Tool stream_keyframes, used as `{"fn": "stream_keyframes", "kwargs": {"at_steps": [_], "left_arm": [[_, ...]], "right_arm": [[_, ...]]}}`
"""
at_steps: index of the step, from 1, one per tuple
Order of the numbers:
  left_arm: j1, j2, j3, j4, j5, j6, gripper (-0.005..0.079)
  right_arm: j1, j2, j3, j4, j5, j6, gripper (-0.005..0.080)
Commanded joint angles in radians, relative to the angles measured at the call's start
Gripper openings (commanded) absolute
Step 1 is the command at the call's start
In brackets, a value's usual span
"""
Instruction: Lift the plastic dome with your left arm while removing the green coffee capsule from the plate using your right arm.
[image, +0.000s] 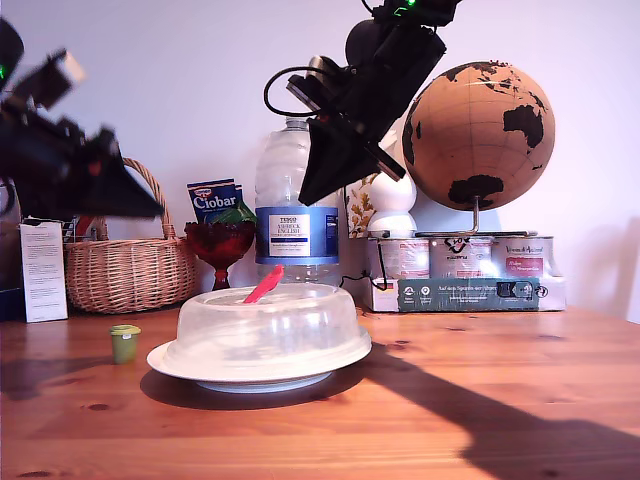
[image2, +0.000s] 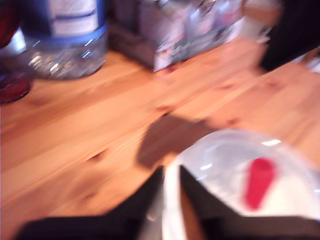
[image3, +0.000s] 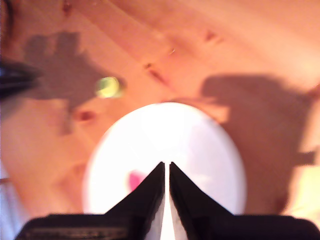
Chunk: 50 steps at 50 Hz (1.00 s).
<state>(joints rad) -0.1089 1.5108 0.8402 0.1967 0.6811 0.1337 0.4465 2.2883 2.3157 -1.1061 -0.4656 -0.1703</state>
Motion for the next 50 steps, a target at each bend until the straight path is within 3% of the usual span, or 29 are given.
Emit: {"fn": "stream_keyframes", "kwargs": {"at_steps": [1, 22, 50], "left_arm": [[-0.003, -0.016, -0.002, -0.008, 0.011, -0.004, -0.0018], [-0.006, -0.041, -0.002, -0.04, 0.05, -0.014, -0.0011], [-0.005, -0.041, -0.002, 0.015, 0.053, -0.033, -0.0011]], "right_arm": [[0.002, -0.017, 0.009, 0.026, 0.019, -0.018, -0.0012], [-0.002, -0.124, 0.009, 0.185, 0.127, -0.059, -0.0012], [-0.002, -0.267, 0.009, 0.245, 0.203, -0.053, -0.0012]]}}
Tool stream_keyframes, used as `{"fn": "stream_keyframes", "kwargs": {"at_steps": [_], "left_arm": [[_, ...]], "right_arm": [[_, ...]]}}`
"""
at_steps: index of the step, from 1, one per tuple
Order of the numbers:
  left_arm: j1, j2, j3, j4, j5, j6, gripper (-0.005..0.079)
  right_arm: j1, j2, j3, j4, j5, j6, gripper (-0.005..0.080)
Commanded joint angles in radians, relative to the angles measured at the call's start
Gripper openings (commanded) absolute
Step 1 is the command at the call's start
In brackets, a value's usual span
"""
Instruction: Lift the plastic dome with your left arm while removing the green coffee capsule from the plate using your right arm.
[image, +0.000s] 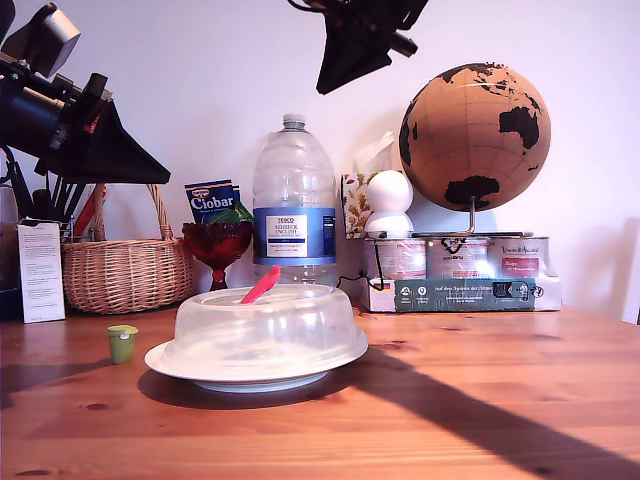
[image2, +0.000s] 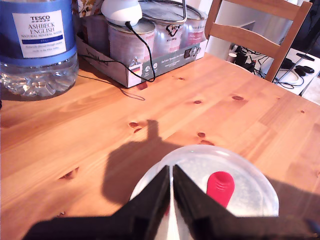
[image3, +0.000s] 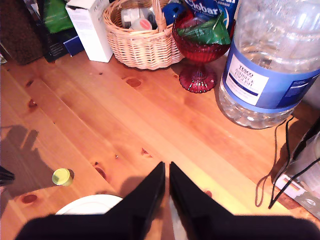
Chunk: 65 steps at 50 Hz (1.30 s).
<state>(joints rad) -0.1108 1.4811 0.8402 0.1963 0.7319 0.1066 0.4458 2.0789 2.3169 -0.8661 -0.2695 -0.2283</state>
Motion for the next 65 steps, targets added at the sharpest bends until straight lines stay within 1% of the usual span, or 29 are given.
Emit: {"fn": "stream_keyframes", "kwargs": {"at_steps": [1, 12, 27, 32, 34, 39, 50, 53, 61, 65], "left_arm": [[-0.003, -0.011, -0.002, 0.018, 0.002, -0.006, -0.0011], [-0.003, -0.011, -0.002, 0.021, 0.001, -0.006, -0.0011], [-0.002, -0.011, -0.002, 0.056, 0.001, -0.022, -0.0011], [-0.002, -0.011, -0.002, 0.066, 0.002, -0.025, -0.0011], [-0.002, -0.011, -0.002, 0.069, 0.002, -0.025, -0.0011], [-0.003, -0.011, -0.002, 0.072, 0.001, -0.029, -0.0011], [-0.002, -0.011, -0.002, 0.074, 0.0, -0.036, -0.0011], [-0.003, -0.011, -0.002, 0.075, 0.0, -0.036, -0.0011], [-0.003, -0.011, -0.002, 0.09, 0.0, -0.037, -0.0011], [-0.003, -0.011, -0.002, 0.09, 0.001, -0.036, -0.0011]], "right_arm": [[-0.001, -0.064, 0.008, 0.003, 0.008, 0.006, -0.0012], [-0.001, -0.123, 0.005, -0.044, 0.015, 0.005, -0.0012], [0.011, -0.203, -0.011, -0.034, 0.072, 0.011, -0.0012], [0.01, -0.212, -0.03, 0.055, 0.111, 0.004, -0.0012], [0.01, -0.212, -0.037, 0.118, 0.13, 0.003, -0.0012], [0.01, -0.212, -0.077, 0.262, 0.132, -0.037, -0.0012], [0.019, -0.212, -0.153, 0.491, 0.122, -0.065, -0.0012], [0.017, -0.212, -0.173, 0.525, 0.123, -0.068, -0.0012], [0.001, -0.212, -0.313, 0.677, 0.12, -0.066, -0.0012], [-0.004, -0.212, -0.38, 0.729, 0.122, -0.051, -0.0012]]}}
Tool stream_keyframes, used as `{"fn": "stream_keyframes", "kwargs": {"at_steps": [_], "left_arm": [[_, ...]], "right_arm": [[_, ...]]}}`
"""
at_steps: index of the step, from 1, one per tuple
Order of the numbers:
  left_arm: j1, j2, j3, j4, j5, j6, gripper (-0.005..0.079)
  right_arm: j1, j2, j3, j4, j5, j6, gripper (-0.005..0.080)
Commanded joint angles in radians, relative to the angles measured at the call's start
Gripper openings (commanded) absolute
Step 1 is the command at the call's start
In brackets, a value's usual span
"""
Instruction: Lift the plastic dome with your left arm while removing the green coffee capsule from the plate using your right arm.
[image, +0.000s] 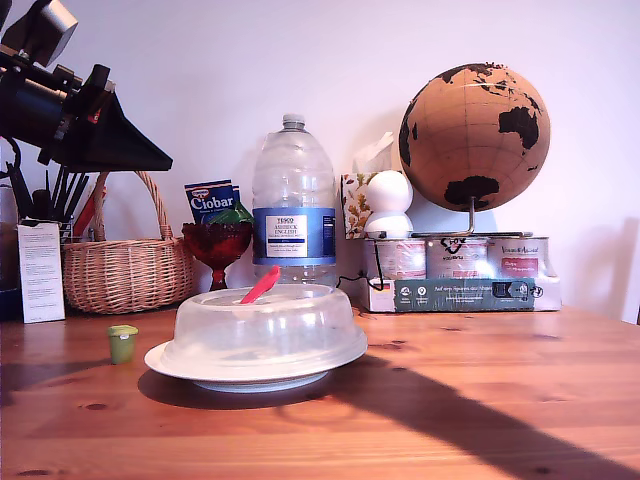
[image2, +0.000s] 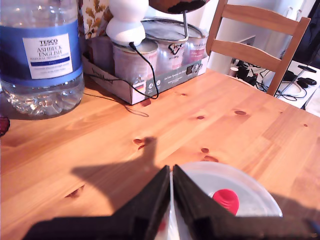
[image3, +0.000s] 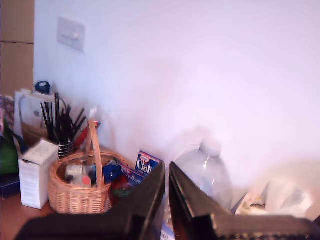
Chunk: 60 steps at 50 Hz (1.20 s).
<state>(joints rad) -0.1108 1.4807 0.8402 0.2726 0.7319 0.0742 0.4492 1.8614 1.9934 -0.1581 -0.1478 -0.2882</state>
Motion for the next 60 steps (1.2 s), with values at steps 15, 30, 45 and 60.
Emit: {"fn": "stream_keyframes", "kwargs": {"at_steps": [15, 30, 45, 60], "left_arm": [[-0.064, -0.01, -0.002, 0.005, 0.009, 0.11, -0.0008], [-0.137, -0.009, -0.002, -0.01, 0.036, 0.088, 0.0008], [-0.167, -0.083, -0.002, -0.064, 0.079, 0.035, 0.0009], [-0.215, -0.194, -0.002, -0.252, 0.024, 0.063, 0.0007]], "right_arm": [[-0.002, -0.025, -0.25, 0.093, -0.005, 0.065, -0.0012], [0.036, -0.195, -0.509, 0.177, -0.019, 0.11, -0.0012], [0.089, -0.393, -0.78, 0.229, -0.062, 0.137, -0.0012], [0.175, -0.551, -0.965, 0.265, -0.054, 0.165, -0.0012]]}}
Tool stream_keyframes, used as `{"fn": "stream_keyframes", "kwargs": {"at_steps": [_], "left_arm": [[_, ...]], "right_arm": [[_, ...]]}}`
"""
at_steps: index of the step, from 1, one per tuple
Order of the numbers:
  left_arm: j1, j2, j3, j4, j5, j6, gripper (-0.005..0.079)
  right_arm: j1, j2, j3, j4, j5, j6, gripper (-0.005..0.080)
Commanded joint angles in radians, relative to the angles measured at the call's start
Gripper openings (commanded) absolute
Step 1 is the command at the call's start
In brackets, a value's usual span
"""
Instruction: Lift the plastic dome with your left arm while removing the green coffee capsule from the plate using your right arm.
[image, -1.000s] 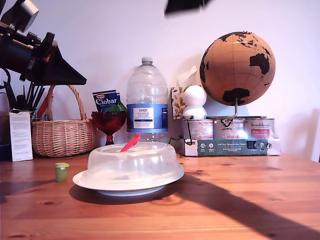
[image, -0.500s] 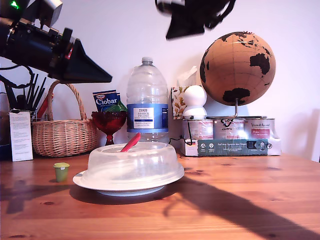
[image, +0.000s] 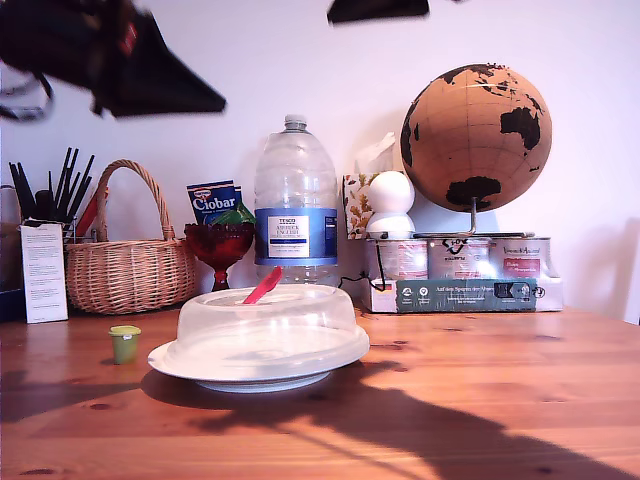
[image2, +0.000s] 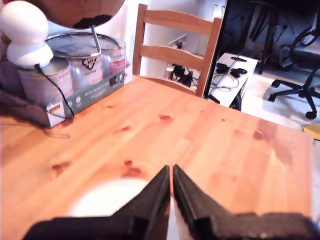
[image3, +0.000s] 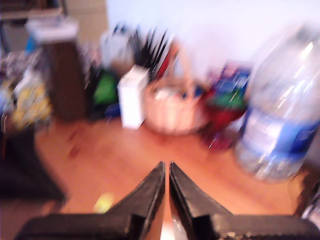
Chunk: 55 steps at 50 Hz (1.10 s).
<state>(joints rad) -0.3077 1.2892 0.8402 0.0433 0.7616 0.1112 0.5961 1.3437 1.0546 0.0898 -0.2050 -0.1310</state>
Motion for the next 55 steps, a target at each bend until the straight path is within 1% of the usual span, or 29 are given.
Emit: {"fn": "stream_keyframes", "kwargs": {"at_steps": [1, 7, 12, 17, 23, 32, 45, 55], "left_arm": [[-0.024, -0.011, -0.002, -0.037, -0.011, 0.027, 0.0007], [-0.06, -0.072, -0.002, -0.103, -0.045, 0.027, 0.0004], [-0.097, -0.132, -0.002, -0.147, -0.073, 0.02, -0.0002], [-0.141, -0.162, -0.002, -0.154, -0.074, 0.02, -0.0002], [-0.173, -0.166, -0.002, -0.154, -0.074, 0.019, -0.0002], [-0.195, -0.166, -0.002, -0.142, -0.074, 0.02, -0.0001], [-0.195, -0.166, -0.002, -0.148, -0.074, 0.02, -0.0001], [-0.195, -0.166, -0.002, -0.148, -0.075, 0.02, -0.0001]], "right_arm": [[0.036, -0.041, -0.034, 0.013, 0.008, 0.009, -0.0012], [0.077, -0.087, -0.068, -0.006, 0.034, 0.008, -0.0012], [0.104, -0.113, -0.072, -0.034, 0.032, 0.013, -0.0012], [0.123, -0.134, -0.071, -0.04, 0.031, 0.03, -0.0012], [0.129, -0.141, -0.071, -0.043, 0.032, 0.03, -0.0012], [0.128, -0.141, -0.071, -0.109, 0.032, 0.03, -0.0012], [0.128, -0.141, -0.071, -0.232, 0.032, 0.03, -0.0012], [0.128, -0.141, -0.071, -0.298, 0.032, 0.03, -0.0012]]}}
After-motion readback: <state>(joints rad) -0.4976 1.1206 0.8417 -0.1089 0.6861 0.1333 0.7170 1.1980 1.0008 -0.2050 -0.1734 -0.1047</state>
